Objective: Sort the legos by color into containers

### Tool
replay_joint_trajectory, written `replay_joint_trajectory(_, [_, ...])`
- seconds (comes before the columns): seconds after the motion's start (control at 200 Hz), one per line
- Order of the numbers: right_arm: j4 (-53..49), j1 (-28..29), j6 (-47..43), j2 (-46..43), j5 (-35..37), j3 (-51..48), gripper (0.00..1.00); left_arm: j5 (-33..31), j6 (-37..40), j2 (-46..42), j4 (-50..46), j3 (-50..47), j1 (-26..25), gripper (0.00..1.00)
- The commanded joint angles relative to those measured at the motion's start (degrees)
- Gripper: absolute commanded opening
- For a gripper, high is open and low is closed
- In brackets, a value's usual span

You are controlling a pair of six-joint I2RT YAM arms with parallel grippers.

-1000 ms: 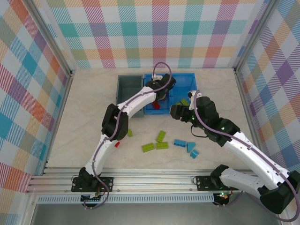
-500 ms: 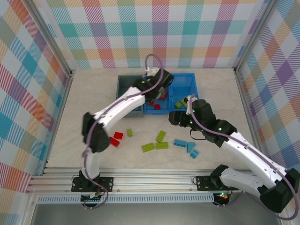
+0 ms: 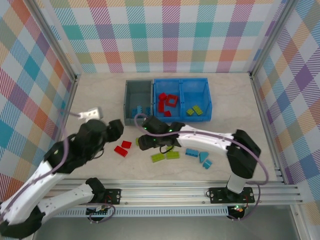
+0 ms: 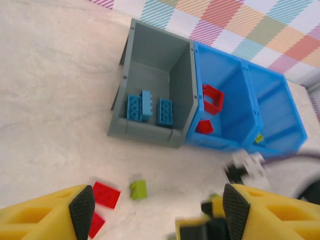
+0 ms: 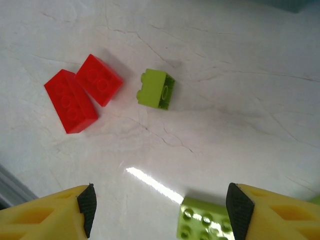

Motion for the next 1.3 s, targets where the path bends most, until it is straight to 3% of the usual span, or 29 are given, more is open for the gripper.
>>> replay_joint_trajectory(0.0, [-2.5, 0.3, 2.1, 6.8, 0.4, 6.4, 0.69, 4.6, -1.1, -8.0, -4.2, -4.7, -0.3, 0.72])
replay_joint_trajectory(0.145, [-4.3, 0.6, 1.4, 14.2, 0.0, 13.7, 0.63, 4.3, -3.9, -14.8, -7.9, -6.9, -0.4, 0.72])
replay_joint_trajectory(0.38, [-8.9, 0.4, 2.2, 22.6, 1.4, 21.8, 0.54, 6.3, -4.2, -16.0, -7.5, -7.7, -0.3, 0.72])
replay_joint_trajectory(0.655, [-10.0, -0.3, 2.6, 27.6, 1.5, 25.6, 0.43, 8.3, -3.5, -15.5, -5.4, -7.9, -0.3, 0.72])
replay_joint_trajectory(0.785, [-9.5, -0.3, 2.3, 27.2, 2.2, 25.6, 0.33, 9.6, -3.2, -15.4, -3.8, -8.4, -0.3, 0.72])
replay_joint_trajectory(0.92, [-7.1, -0.4, 2.3, 21.4, 4.6, 20.2, 0.23, 10.1, -3.3, -14.9, -2.9, -8.2, -0.4, 0.72])
replay_joint_trajectory(1.13, [-6.8, -1.2, 1.9, 2.2, 10.1, 8.0, 0.22, 16.4, -1.1, -8.6, 3.4, -7.4, -0.4, 0.74])
replay_joint_trajectory(1.295, [-10.6, -8.9, 0.4, -14.4, 11.1, 0.2, 0.24, 24.5, 0.6, -1.3, 12.7, -6.8, -0.3, 0.75])
